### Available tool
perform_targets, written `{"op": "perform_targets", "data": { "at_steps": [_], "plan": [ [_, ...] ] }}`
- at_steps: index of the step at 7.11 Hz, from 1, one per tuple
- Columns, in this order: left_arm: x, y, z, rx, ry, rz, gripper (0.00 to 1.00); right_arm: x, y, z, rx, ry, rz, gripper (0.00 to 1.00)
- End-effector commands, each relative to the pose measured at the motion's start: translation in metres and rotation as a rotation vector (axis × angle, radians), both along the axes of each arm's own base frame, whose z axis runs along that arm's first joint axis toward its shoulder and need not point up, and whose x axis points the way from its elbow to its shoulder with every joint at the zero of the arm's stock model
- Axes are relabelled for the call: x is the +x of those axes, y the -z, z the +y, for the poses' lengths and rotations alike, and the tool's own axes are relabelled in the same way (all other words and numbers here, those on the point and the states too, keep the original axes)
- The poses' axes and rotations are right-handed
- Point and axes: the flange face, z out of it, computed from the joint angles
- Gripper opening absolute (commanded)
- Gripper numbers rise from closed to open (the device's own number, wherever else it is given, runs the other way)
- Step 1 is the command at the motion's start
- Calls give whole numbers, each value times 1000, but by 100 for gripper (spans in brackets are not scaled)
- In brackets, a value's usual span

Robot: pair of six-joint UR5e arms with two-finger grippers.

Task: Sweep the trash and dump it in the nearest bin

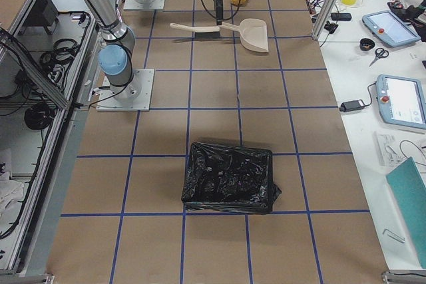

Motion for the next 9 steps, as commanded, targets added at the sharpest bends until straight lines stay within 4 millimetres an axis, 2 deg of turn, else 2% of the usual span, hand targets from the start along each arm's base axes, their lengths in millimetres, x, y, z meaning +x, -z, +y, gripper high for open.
{"op": "perform_targets", "data": {
  "at_steps": [1, 4, 5, 6, 7, 9],
  "plan": [
    [2, 4, 5, 55, -3, 3, 100, 0, 4, 1, 24, -1, 0, 100],
    [2, 6, 6, 69, -3, 2, 100, 2, 7, 1, 29, 12, -15, 100],
    [1, 5, 6, 66, 6, 8, 100, 4, 17, 4, 51, 41, -17, 100],
    [1, 5, 8, 72, 6, 3, 100, 15, 44, 14, 93, 18, -14, 100],
    [1, 6, 8, 77, 6, 3, 100, 38, 66, 28, 107, -34, -12, 100],
    [3, 9, 7, 89, 0, 13, 100, 80, 97, 42, 131, -39, 1, 100]
  ]
}}
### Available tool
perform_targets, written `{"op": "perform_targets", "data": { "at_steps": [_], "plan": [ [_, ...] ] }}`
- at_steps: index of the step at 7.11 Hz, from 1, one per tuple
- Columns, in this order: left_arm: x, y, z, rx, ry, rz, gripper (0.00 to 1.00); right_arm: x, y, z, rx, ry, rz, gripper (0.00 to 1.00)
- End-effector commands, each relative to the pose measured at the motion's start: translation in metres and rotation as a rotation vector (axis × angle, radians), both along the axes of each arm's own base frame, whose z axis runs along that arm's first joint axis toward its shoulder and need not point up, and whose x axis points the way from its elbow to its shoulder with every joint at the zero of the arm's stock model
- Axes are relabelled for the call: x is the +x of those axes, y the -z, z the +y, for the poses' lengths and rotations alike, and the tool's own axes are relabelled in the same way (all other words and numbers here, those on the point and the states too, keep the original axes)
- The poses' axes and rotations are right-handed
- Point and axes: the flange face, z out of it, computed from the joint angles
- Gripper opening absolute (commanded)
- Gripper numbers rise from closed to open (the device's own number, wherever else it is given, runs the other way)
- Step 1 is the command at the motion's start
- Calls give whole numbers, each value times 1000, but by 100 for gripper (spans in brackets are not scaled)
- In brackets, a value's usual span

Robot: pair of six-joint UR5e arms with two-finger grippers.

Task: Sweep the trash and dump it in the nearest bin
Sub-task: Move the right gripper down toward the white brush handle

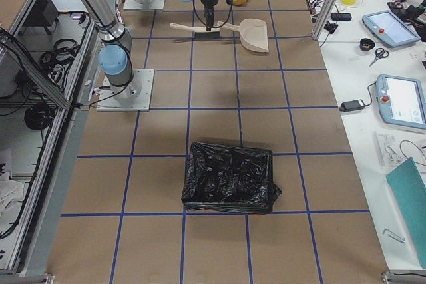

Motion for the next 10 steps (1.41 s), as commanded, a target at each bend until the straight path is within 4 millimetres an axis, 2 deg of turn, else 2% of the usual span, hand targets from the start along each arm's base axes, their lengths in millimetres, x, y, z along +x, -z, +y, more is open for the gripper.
{"op": "perform_targets", "data": {
  "at_steps": [1, 2, 3, 4, 5, 6, 7, 8, 9, 10],
  "plan": [
    [3, 2, -2, 7, -4, 2, 100, 50, 34, 11, 21, -55, 14, 100],
    [10, 1, -3, 4, -18, -7, 100, 68, 46, 16, 35, -92, 14, 100],
    [16, 10, -16, 15, -28, -7, 100, 80, 63, 14, 32, -113, 12, 99],
    [15, 14, -20, 20, -35, -9, 100, 100, 80, 19, 19, -140, 11, 96],
    [12, 22, -36, -23, -27, -5, 100, 119, 102, 30, 40, -145, 24, 97],
    [-1, 34, -50, -58, -3, 4, 100, 137, 115, 37, 48, -148, 31, 97],
    [-31, 52, -58, -64, 38, 7, 100, 149, 123, 45, 56, -144, 41, 97],
    [-75, 71, -56, -51, 100, 7, 100, 158, 127, 52, 63, -141, 47, 96],
    [-112, 93, -54, -27, 138, 11, 100, 166, 135, 58, 78, -147, 56, 94],
    [-145, 107, -48, -23, 160, 12, 100, 176, 145, 62, 81, -134, 62, 93]
  ]
}}
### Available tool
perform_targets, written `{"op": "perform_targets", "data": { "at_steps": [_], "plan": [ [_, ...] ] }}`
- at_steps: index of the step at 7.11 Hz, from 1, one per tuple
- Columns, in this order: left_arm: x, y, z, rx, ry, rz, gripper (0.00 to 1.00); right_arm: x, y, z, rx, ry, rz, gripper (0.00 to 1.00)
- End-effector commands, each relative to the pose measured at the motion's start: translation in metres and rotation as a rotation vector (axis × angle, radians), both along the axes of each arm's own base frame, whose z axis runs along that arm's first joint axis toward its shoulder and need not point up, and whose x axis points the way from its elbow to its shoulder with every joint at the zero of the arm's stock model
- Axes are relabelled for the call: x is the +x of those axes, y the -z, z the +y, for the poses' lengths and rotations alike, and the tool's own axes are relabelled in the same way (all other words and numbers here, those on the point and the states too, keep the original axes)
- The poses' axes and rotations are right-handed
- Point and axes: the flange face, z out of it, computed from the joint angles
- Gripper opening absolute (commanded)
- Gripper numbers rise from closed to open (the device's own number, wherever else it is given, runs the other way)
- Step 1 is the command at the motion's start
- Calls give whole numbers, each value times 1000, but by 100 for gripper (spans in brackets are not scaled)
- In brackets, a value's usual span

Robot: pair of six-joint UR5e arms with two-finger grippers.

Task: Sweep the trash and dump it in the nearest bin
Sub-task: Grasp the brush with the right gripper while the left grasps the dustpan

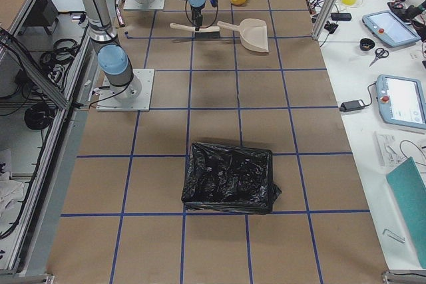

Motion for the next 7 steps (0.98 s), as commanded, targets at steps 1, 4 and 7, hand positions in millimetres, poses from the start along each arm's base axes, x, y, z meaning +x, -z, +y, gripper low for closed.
{"op": "perform_targets", "data": {
  "at_steps": [1, 4, 7],
  "plan": [
    [-74, 36, 11, 7, 40, 11, 100, 29, 27, 13, -3, 12, 14, 92],
    [-124, 90, 11, 22, 69, 19, 100, 38, 48, 20, 10, 13, 32, 90],
    [-146, 135, 18, 90, 106, -8, 100, 40, 67, 47, 10, 73, 47, 86]
  ]
}}
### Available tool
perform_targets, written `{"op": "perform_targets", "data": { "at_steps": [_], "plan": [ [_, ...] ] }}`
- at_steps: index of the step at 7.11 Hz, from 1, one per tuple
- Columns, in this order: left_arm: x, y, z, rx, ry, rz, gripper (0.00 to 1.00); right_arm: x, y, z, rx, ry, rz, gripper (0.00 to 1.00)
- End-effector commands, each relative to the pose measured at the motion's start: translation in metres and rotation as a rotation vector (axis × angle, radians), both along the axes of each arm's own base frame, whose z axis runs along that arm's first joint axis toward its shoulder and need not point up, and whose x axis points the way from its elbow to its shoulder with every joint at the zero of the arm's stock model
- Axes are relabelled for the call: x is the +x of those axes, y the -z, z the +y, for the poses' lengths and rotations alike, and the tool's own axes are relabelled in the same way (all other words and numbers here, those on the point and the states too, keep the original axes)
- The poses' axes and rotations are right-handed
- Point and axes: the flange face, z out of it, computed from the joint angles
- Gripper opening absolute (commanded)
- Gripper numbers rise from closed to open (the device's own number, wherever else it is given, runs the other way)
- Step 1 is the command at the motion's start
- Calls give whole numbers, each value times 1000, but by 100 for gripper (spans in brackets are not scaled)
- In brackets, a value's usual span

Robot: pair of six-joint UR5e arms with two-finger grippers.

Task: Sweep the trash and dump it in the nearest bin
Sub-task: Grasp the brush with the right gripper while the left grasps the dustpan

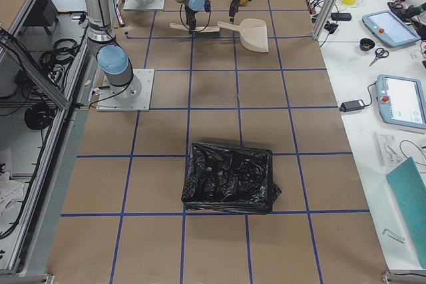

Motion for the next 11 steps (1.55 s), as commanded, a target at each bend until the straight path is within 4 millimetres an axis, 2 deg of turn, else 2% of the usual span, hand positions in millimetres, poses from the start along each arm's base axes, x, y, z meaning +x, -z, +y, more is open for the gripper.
{"op": "perform_targets", "data": {
  "at_steps": [1, 2, 3, 5, 6, 7, 8, 9, 10, 11],
  "plan": [
    [-8, 25, 2, 35, 11, -15, 100, -1, 12, 17, -6, 31, 7, 76],
    [-7, 31, 6, 64, 13, -30, 100, -1, 10, 16, -10, 34, 3, 61],
    [-6, 36, 8, 90, 13, -41, 100, 2, 5, 15, -19, 43, -5, 60],
    [-7, 46, 9, 114, 14, -47, 79, 5, 1, 19, -26, 47, -10, 64],
    [-8, 49, 9, 118, 14, -49, 67, 7, -4, 22, -36, 54, -13, 64],
    [-8, 48, 9, 117, 14, -48, 48, 8, -13, 25, -50, 51, -24, 65],
    [-8, 48, 8, 117, 14, -47, 16, 8, -15, 26, -52, 54, -23, 64],
    [-8, 46, 8, 114, 14, -46, 0, 7, -15, 26, -60, 52, -12, 54],
    [-9, 35, 6, 93, 14, -37, 0, 6, -15, 27, -55, 51, -8, 14],
    [-8, 15, 4, 58, 14, -26, 0, 5, -14, 26, -54, 52, -1, 0]
  ]
}}
